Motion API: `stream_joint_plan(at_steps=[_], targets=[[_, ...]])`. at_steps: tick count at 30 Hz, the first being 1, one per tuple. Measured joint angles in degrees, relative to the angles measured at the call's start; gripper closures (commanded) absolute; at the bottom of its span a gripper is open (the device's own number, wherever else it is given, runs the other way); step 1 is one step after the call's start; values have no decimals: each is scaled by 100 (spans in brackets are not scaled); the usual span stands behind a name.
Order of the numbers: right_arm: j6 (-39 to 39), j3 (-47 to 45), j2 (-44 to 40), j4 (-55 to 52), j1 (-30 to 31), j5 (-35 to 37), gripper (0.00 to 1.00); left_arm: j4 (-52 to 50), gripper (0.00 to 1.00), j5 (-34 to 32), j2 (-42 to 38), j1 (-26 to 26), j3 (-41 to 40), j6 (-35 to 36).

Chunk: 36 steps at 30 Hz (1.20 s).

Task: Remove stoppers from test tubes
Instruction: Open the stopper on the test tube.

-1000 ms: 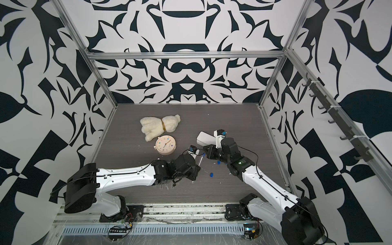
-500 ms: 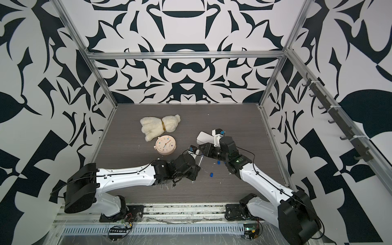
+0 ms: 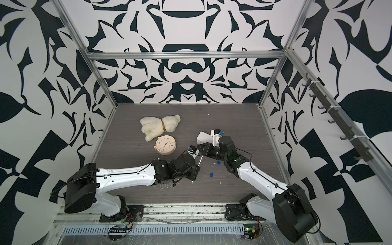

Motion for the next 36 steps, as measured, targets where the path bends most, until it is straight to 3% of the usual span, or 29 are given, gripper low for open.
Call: stream_joint_plan(at_steps=[24, 36], targets=[[20, -31, -142, -138, -13, 122, 72, 13, 81, -63, -92, 0, -13, 4], [129, -42, 125, 111, -13, -140, 80, 31, 81, -66, -92, 0, -13, 4]])
